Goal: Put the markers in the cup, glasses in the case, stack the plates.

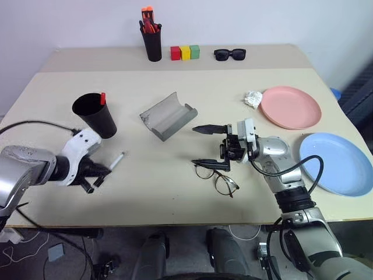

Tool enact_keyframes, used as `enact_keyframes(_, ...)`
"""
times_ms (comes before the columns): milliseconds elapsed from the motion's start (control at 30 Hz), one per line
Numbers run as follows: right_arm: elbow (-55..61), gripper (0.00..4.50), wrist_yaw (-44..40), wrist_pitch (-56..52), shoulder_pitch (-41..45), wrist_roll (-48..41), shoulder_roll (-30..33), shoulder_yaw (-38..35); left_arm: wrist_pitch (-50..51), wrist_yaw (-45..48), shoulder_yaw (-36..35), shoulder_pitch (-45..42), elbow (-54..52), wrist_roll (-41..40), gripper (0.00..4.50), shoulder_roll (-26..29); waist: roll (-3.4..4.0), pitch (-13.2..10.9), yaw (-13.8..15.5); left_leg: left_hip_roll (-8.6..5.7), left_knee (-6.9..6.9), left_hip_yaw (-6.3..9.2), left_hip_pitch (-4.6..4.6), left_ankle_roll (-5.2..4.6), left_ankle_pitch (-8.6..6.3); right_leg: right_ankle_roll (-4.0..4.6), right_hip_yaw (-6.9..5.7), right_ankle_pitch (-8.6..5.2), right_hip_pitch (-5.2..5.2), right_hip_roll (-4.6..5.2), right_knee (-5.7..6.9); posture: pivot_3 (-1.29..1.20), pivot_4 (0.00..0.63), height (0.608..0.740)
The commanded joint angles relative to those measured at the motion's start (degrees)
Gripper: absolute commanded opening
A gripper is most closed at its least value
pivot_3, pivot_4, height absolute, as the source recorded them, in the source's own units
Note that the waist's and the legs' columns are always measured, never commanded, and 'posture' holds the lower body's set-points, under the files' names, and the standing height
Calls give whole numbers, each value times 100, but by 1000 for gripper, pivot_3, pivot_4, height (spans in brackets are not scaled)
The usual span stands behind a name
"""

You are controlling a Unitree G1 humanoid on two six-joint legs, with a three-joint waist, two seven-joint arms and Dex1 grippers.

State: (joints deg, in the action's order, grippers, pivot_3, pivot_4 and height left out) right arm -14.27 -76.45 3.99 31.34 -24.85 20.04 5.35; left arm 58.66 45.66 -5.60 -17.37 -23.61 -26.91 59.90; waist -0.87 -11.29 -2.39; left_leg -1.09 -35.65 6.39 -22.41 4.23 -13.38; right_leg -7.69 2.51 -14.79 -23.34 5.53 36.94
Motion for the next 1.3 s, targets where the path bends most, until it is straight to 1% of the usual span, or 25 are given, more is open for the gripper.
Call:
enact_keyframes(33, 35, 4500, 109, 107, 163, -33, -65, -121, -1349, -1074, -307, -395, 3, 615, 35, -869, -1, 0, 11, 0, -1, 0, -1, 0, 0, 0, 0, 1, 1, 0, -3, 0, 150, 740)
enact_keyframes(133, 46, 4500, 242, 91, 183, -67, -113, -175, -1894, -1853, -421, -628, 84, 977, 35, -1598, -11, 1, 5, -1, -2, 1, -4, 1, 0, -1, 0, 3, 2, 1, -8, 0, 150, 740)
enact_keyframes(233, 5, 4500, 334, 109, 216, -75, -132, -215, -2557, -2331, -435, -786, 214, 1349, 35, -2009, -13, 0, -19, -1, -1, 0, -4, 0, 0, -1, 2, 3, -3, 1, -3, 0, 150, 740)
enact_keyframes(300, -21, 4500, 345, 116, 230, -65, -128, -219, -2639, -2723, -574, -1037, 338, 1403, 35, -2332, -13, 0, -7, -1, -1, 1, -3, 0, 0, -1, 1, 3, -3, 0, 0, 0, 150, 740)
enact_keyframes(400, -57, 4500, 341, 116, 251, -58, -127, -239, -2576, -3142, -753, -1298, 476, 1480, 35, -2607, -14, 0, -4, -2, -7, 1, -4, 0, 0, -2, 0, 4, 0, 0, 1, 0, 150, 740)
enact_keyframes(567, -104, 4500, 337, 122, 274, -57, -126, -252, -2655, -3681, -1050, -1313, 543, 1685, 35, -2823, -14, 0, -15, -3, -7, 1, -2, 0, 0, -3, 0, 4, 0, 0, 2, 0, 150, 740)
enact_keyframes(733, -185, 4500, 327, 145, 303, -51, -155, -242, -2879, -4142, -1241, -1137, 881, 2072, 35, -2829, -14, 0, -15, -3, -7, 1, -2, 0, 0, -3, 0, 4, 0, 0, 4, 0, 150, 740)
enact_keyframes(900, -234, 4500, 321, 162, 332, -48, -179, -229, -3078, -4315, -1250, -1026, 1052, 2249, 35, -2911, -14, 0, 1, -3, -8, 1, -2, 0, 0, -3, 0, 4, 0, 0, 3, 0, 150, 740)
enact_keyframes(1067, -215, 4500, 336, 152, 345, -41, -184, -233, -3225, -4462, -1044, -843, 1232, 2287, 35, -3401, -15, 1, 3, -4, -10, 2, -2, 1, 0, -3, -1, 4, 3, 1, 3, 0, 150, 740)
enact_keyframes(1300, -111, 4500, 400, 137, 255, -37, -100, -277, -3438, -4412, -909, -892, 1575, 2337, 35, -3578, -15, 1, -10, -4, -9, 3, -2, 1, 0, -3, -1, 4, 2, 0, 4, 0, 150, 740)
